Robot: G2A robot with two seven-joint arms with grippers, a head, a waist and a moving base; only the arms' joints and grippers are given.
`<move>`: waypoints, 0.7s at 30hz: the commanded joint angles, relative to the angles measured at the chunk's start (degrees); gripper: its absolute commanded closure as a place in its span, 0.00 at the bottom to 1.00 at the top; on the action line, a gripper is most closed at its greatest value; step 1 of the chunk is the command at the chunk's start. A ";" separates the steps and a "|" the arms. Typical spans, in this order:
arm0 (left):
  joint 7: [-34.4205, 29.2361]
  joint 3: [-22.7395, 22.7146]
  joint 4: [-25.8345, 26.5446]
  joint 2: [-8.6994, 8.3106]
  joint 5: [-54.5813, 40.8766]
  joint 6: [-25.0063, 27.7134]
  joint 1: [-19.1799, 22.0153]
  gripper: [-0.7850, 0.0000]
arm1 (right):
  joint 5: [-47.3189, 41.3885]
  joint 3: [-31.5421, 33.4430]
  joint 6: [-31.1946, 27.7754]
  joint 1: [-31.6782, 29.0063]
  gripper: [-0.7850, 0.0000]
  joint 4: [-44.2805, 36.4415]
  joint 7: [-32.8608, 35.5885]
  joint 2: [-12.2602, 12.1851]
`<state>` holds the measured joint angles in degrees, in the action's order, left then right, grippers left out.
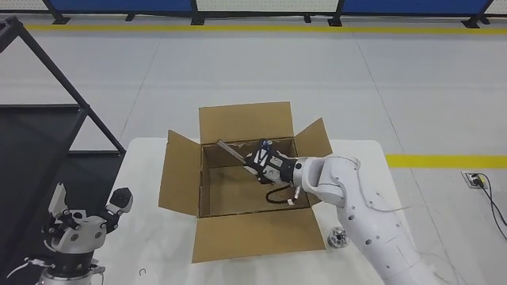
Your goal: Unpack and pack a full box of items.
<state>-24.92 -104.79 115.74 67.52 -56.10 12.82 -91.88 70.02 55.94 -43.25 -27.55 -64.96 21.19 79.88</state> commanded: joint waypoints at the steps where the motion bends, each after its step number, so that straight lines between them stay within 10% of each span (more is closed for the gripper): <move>1: 0.00 0.00 0.00 0.00 0.00 0.00 0.00 0.00 | -0.01 0.01 0.00 -0.02 1.00 -0.06 0.03 -0.01; 21: 0.00 0.00 0.00 0.00 0.00 0.00 0.00 0.00 | -2.23 9.91 -9.22 -8.42 1.00 -15.67 -1.58 -3.59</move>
<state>-24.92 -104.79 115.74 67.52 -56.10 12.82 -91.88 68.28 64.10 -51.07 -34.64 -78.30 19.48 76.77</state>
